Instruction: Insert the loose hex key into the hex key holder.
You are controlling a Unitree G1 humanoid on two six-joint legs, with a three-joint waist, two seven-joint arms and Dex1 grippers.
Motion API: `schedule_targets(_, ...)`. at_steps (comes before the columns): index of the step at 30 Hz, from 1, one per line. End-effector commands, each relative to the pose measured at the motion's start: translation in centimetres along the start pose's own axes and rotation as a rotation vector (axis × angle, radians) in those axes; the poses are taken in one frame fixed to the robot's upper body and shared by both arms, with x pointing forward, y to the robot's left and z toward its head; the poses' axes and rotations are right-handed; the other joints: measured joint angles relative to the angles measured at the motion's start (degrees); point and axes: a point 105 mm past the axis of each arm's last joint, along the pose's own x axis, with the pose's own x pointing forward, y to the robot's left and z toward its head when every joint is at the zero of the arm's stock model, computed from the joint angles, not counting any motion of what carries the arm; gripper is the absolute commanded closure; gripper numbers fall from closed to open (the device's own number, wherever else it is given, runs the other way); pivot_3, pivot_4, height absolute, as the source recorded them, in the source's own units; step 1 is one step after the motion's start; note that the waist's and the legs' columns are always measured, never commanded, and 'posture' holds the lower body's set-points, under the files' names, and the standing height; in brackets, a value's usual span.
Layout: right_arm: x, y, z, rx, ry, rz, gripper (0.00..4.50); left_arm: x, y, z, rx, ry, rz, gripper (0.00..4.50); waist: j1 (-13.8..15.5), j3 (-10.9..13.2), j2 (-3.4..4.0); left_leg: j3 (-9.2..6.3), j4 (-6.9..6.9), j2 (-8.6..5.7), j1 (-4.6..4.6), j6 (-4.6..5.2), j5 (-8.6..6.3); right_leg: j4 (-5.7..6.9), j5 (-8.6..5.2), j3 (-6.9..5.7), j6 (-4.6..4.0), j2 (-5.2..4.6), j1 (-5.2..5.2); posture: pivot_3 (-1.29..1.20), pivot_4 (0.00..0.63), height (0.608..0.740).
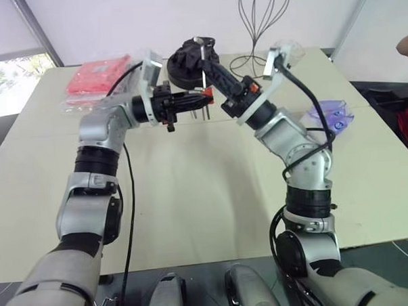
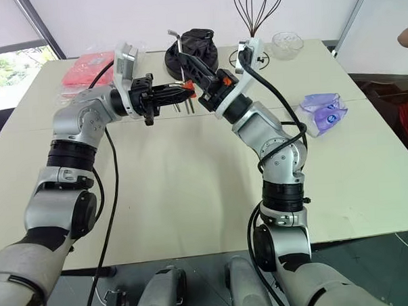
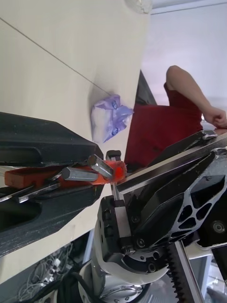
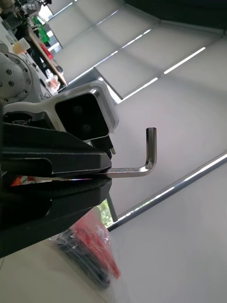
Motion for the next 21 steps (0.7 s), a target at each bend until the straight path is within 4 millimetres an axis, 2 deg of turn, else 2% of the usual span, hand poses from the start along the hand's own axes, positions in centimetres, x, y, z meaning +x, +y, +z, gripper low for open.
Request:
schedule_targets(1,0.0,0.6,1.0,-0.012,-0.041,0.029,4.43,0.1,-0.5,2.3,0.063,-0.051,-0.024,4.5,0.0,0.0,0.0,0.0,0.0,0.0,0.0,0.0,0.0,0.0,0.0,0.0,0.0,0.0,0.0,0.0,0.15,0.74)
schedule_targets(21,-0.4,-0.9,0.4,-0.005,-0.036,-0.015,4.43,-0.2,-0.8,2.2,0.046,-0.061,-0.013,4.5,0.0,0.0,0.0,0.0,0.0,0.0,0.0,0.0,0.0,-0.01,0.0,0.0,0.0,0.0,0.0,0.0,0.15,0.74)
